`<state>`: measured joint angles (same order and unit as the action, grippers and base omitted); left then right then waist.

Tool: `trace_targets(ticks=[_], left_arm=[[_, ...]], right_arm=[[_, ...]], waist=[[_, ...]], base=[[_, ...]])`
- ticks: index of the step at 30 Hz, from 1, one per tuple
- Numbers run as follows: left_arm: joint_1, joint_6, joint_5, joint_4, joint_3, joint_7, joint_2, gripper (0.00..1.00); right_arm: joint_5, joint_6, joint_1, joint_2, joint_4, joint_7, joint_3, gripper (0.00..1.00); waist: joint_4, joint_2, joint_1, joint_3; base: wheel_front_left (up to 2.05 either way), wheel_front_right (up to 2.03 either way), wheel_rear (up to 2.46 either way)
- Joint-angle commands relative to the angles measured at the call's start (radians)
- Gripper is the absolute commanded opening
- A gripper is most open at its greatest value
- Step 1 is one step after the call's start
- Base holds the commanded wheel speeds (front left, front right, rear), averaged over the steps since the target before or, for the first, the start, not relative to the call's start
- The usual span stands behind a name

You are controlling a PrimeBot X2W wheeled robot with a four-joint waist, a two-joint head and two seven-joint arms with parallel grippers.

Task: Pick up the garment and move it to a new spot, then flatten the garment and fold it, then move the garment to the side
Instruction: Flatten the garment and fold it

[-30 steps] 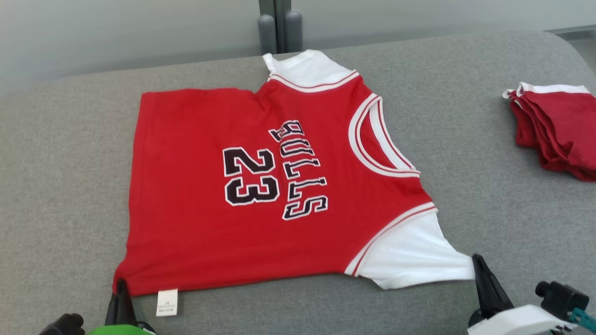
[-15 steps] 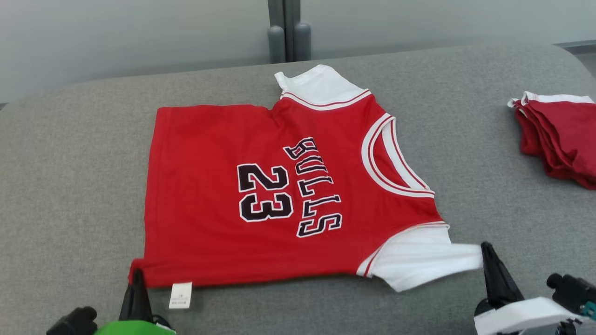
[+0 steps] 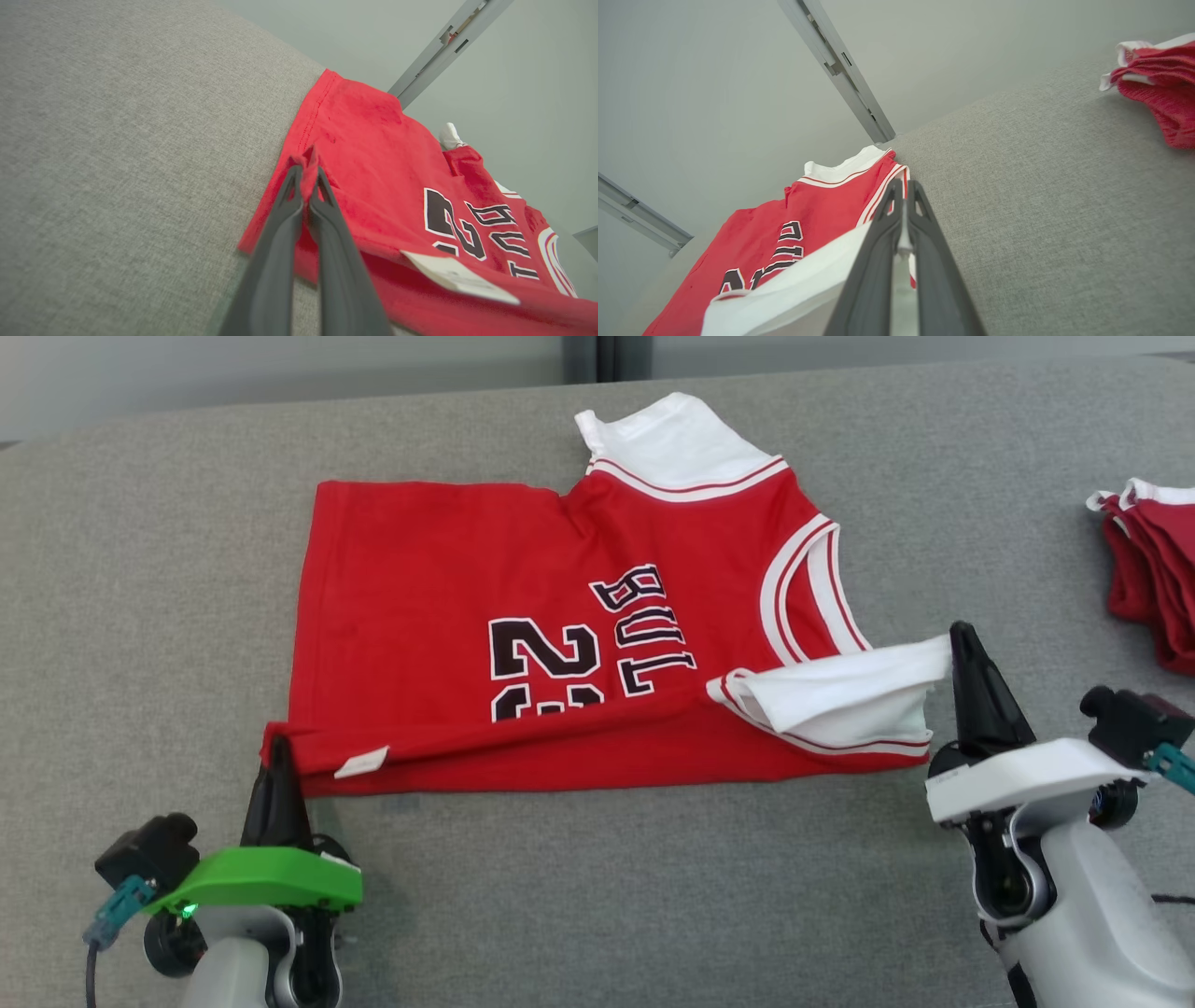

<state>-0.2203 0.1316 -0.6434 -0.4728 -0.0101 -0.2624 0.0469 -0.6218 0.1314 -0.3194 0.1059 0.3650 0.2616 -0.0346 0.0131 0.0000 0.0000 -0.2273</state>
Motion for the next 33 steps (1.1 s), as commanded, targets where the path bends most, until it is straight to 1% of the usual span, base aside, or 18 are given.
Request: trace_targets(ticks=[1, 6, 12, 13, 14, 15, 17, 20, 23, 26, 29, 33], left_arm=[[-0.033, -0.002, 0.002, -0.006, 0.0, -0.003, 0.008, 0.0], [-0.109, -0.002, 0.011, -0.035, -0.01, -0.003, 0.007, 0.0], [-0.168, -0.002, 0.001, -0.07, -0.035, -0.003, 0.007, 0.0], [-0.173, -0.002, -0.001, -0.075, -0.036, -0.003, 0.008, 0.02], [-0.178, -0.002, -0.003, -0.082, -0.034, -0.003, 0.008, 0.73], [-0.185, -0.002, 0.001, -0.083, -0.027, -0.003, 0.008, 1.0], [-0.187, -0.002, 0.012, -0.073, -0.008, -0.003, 0.008, 1.0], [-0.159, -0.002, 0.029, -0.039, 0.021, -0.003, 0.007, 1.0], [-0.122, -0.002, 0.058, -0.022, 0.02, -0.002, 0.007, 1.0], [-0.105, -0.002, 0.119, -0.028, 0.005, -0.002, 0.007, 1.0], [-0.088, -0.002, 0.16, -0.051, 0.014, -0.002, 0.007, 1.0], [-0.1, -0.002, 0.211, -0.089, 0.035, -0.001, 0.008, 1.0]], right_arm=[[0.015, -0.002, -0.034, 0.006, 0.019, 0.004, 0.0, 0.0], [0.048, -0.002, -0.14, 0.008, 0.096, 0.004, 0.005, 0.0], [0.098, -0.002, -0.217, -0.003, 0.17, 0.004, 0.021, 0.0], [0.112, -0.002, -0.222, -0.003, 0.18, 0.004, 0.018, 0.18], [0.131, -0.002, -0.229, -0.003, 0.173, 0.004, 0.018, 0.89], [0.153, -0.002, -0.233, -0.002, 0.164, 0.004, 0.022, 1.0], [0.193, -0.002, -0.225, -0.007, 0.136, 0.004, 0.034, 1.0], [0.273, -0.002, -0.181, -0.016, 0.06, 0.004, 0.073, 1.0], [0.339, -0.002, -0.134, -0.031, -0.015, 0.004, 0.106, 1.0], [0.387, -0.002, -0.06, -0.041, -0.064, 0.004, 0.114, 1.0], [0.431, -0.002, 0.001, -0.044, -0.088, 0.004, 0.115, 1.0], [0.483, -0.002, 0.057, -0.049, -0.079, 0.004, 0.107, 1.0]], waist=[[-0.015, 0.0, 0.0, -0.037], [-0.022, 0.0, 0.0, -0.075], [-0.024, 0.0, 0.0, -0.103], [-0.024, 0.0, 0.0, -0.105], [-0.024, 0.0, 0.0, -0.108], [-0.024, 0.0, 0.0, -0.11], [-0.024, 0.0, 0.0, -0.114], [-0.024, 0.0, 0.0, -0.116], [-0.026, 0.0, 0.0, -0.113], [-0.028, 0.0, 0.0, -0.111], [-0.028, 0.0, 0.0, -0.112], [-0.023, 0.0, 0.0, -0.118]], base=[[0.0, 0.0, 0.0], [0.0, 0.0, 0.0], [0.0, 0.0, 0.0], [0.0, 0.0, 0.0], [0.0, 0.0, 0.0], [0.0, 0.0, 0.0], [0.0, 0.0, 0.0], [0.0, 0.0, 0.0], [0.0, 0.0, 0.0], [0.0, 0.0, 0.0], [0.0, 0.0, 0.0], [0.0, 0.0, 0.0]])
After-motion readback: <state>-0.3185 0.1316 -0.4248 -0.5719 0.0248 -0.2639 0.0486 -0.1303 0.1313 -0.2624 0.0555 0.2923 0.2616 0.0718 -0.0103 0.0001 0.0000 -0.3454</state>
